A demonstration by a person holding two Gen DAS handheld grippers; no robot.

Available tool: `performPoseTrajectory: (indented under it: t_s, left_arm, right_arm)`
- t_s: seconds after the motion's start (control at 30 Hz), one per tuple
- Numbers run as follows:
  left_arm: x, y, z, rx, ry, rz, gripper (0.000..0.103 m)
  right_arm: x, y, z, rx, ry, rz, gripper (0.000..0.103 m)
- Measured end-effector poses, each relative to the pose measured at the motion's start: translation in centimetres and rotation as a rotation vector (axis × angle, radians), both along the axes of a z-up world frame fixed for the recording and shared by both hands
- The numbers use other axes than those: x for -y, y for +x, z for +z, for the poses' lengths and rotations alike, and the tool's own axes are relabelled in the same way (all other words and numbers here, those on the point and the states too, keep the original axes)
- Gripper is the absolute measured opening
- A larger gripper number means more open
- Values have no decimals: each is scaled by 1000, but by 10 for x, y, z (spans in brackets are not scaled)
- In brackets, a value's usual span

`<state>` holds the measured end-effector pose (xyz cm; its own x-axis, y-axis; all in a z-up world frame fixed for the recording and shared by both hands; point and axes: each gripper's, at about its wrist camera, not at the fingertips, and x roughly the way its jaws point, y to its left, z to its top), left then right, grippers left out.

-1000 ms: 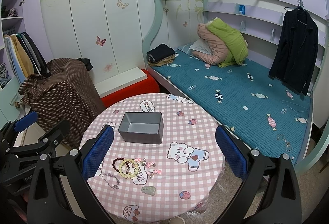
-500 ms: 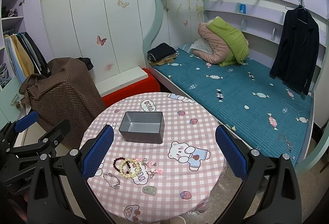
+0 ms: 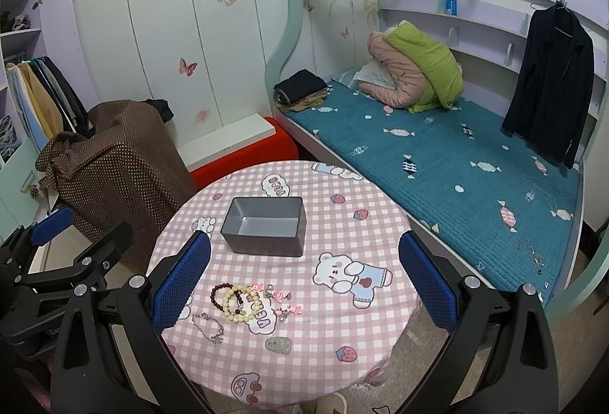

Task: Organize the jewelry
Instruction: 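Move both tools down toward the red and yellow bead bracelets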

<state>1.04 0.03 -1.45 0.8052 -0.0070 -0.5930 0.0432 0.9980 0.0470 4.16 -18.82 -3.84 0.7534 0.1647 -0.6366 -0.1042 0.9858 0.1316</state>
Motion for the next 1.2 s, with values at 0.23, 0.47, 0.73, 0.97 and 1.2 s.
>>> performPoseTrajectory:
  t_s: [0.23, 0.47, 0.73, 0.97, 1.2]
  left_arm:
    - [-1, -3, -8, -30, 2, 9, 98]
    - [-5, -1, -18, -87, 15, 29, 98]
    - [-10, 10, -40, -202, 9, 38, 98]
    - [-22, 30, -68, -330, -22, 87, 98]
    - [-26, 47, -103, -416, -15, 92, 98]
  right_arm:
    - [2, 1, -6, -48, 17, 18, 95]
    - [9, 6, -17, -116, 56, 29, 95]
    - [16, 20, -33, -180, 65, 32, 95]
    - [22, 36, -52, -224, 51, 31, 95]
    - [28, 54, -79, -280, 31, 61, 95]
